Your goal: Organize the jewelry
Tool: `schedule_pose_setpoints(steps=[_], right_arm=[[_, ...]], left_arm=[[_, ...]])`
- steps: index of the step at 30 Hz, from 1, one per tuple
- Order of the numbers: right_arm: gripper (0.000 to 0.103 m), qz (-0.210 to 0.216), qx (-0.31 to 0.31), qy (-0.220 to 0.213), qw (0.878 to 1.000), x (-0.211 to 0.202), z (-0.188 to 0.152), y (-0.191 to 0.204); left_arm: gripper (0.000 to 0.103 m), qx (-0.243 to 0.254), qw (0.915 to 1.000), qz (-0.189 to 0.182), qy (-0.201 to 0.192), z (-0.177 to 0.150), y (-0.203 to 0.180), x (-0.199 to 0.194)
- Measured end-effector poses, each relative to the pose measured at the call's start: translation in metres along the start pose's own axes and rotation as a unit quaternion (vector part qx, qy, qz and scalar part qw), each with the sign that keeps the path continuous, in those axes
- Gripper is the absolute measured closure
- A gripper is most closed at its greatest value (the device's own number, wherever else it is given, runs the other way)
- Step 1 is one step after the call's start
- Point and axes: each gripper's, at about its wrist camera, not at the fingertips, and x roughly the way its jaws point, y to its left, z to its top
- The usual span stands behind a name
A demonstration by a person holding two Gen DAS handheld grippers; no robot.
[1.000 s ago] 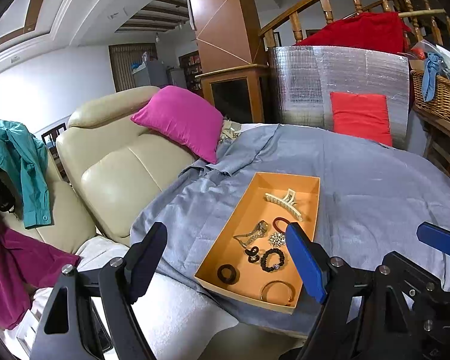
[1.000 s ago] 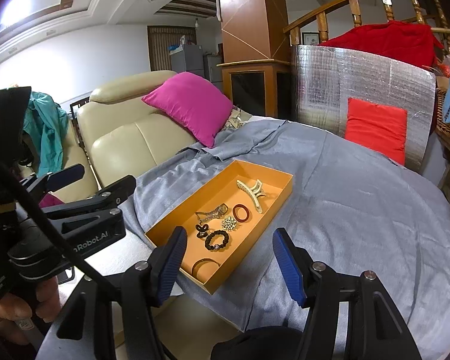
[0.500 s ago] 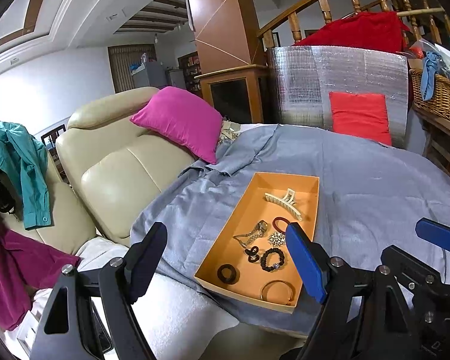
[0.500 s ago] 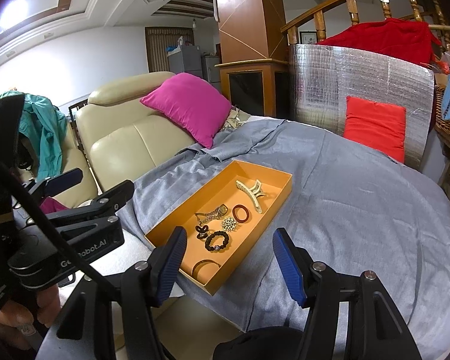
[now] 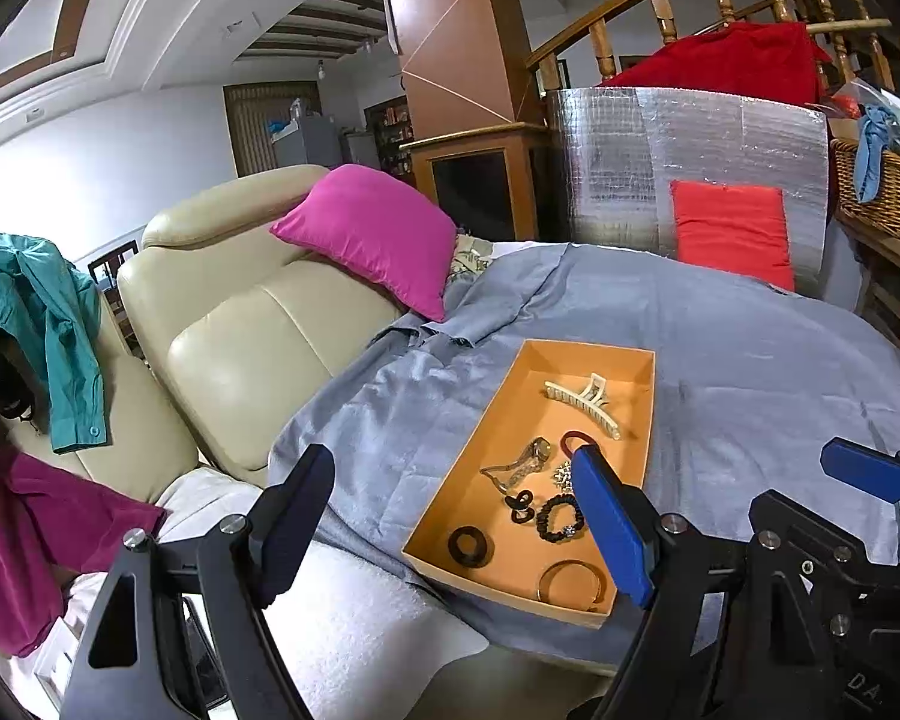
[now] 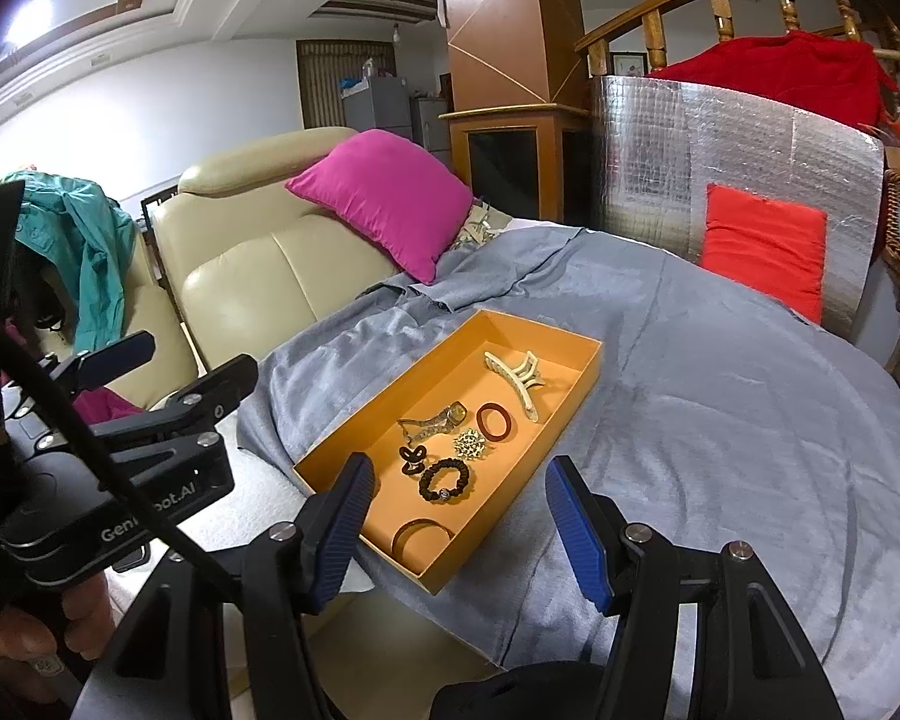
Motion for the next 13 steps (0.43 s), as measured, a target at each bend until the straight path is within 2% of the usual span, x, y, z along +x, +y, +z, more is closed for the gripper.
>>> schedule_pose_setpoints(steps=[8, 10, 13], right_arm=[[0.039, 0.009, 0.009, 0.001, 1.0, 0.01, 0.003, -0.007], [0.039, 0.007, 0.025, -0.005, 1.0, 0.009, 0.004, -0.022], [0.039, -0.014, 0.06, -0.014, 0.998, 0.003, 0.006, -0.063]], left_arm=[[0.021, 0.002, 1.0, 0.004, 0.004, 0.002, -0.005, 0.01], [0.021, 0.005, 1.0, -0.005, 0.005, 0.005, -0.013, 0.014], [0.021, 0.02, 0.9987, -0.044, 0.019, 0.01, -0.042, 0.023]])
